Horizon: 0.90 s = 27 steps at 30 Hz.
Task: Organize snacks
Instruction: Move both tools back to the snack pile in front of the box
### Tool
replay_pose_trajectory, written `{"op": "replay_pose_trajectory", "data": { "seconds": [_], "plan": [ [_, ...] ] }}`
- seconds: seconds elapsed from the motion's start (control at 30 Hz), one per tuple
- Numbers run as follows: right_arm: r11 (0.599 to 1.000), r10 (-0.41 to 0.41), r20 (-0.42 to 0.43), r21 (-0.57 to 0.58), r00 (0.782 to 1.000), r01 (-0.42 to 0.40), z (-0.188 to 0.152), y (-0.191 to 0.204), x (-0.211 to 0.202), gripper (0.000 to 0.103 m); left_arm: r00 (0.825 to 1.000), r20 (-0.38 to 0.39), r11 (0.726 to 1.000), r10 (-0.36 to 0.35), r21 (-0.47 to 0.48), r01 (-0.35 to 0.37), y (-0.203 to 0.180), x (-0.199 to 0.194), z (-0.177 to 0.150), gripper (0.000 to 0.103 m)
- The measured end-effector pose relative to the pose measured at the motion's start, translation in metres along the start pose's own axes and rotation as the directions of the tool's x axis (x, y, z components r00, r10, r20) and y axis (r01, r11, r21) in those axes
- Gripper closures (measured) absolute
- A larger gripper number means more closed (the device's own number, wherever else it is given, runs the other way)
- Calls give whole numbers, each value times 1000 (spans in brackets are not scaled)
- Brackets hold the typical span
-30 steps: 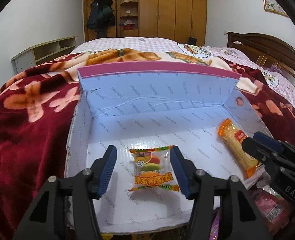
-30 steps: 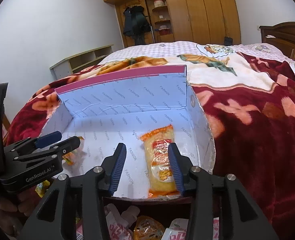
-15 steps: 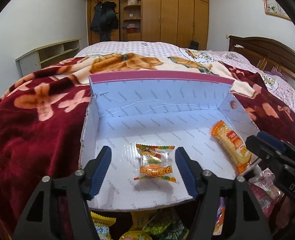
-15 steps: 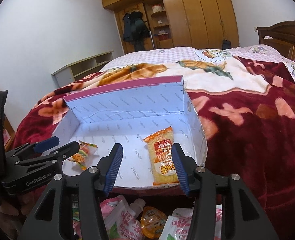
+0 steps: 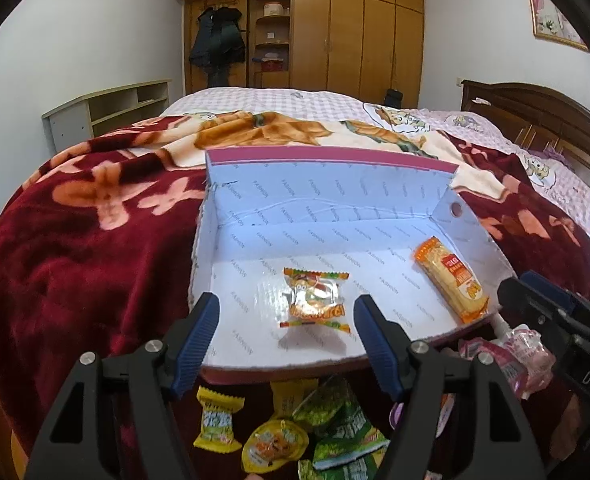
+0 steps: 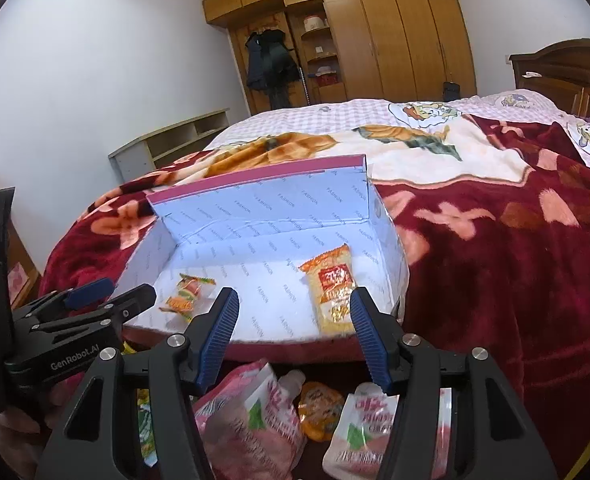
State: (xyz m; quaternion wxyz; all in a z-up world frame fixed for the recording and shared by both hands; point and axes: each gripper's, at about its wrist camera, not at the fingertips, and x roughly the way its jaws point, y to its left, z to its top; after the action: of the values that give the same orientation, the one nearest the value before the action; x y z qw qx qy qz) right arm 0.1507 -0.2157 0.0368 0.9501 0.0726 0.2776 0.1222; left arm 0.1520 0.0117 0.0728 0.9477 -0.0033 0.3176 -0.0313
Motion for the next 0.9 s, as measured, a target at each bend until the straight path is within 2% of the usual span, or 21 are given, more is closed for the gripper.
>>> {"op": "replay_pose_trajectory", "data": {
  "seconds": [0.07,0.1,0.17,0.23,0.5,0.57,0.9],
  "plan": [
    [1000,1,1,-1,1000,-1,-2,1,-5,43,1000,3,1000,6,-4,-6,2,-5,-2,27],
    [1000,2,3,0,1000,-2,-2,1,-5,43,1000,4,1000,11,-6,-11,2,-7,-4,20],
    [1000,10,12,0,1000,-10,-6,3,-11,41,1000,10,1000,23,-10,-23,5,-13,-8,15],
    [1000,16,11,2,1000,-16,-10,3,-16,35,1000,13,1000,27,-14,-26,8,-18,-11,15],
    [1000,11,19,12,1000,-11,-25,5,-35,33,999,20,998,42,-38,-41,24,-36,-24,15],
    [1000,13,24,8,1000,-13,-29,5,-39,28,999,13,998,46,-48,-45,29,-37,-30,15],
    [1000,6,14,2,1000,-6,-47,3,-49,24,997,-68,996,45,-69,-50,42,-27,-62,15]
  ]
}}
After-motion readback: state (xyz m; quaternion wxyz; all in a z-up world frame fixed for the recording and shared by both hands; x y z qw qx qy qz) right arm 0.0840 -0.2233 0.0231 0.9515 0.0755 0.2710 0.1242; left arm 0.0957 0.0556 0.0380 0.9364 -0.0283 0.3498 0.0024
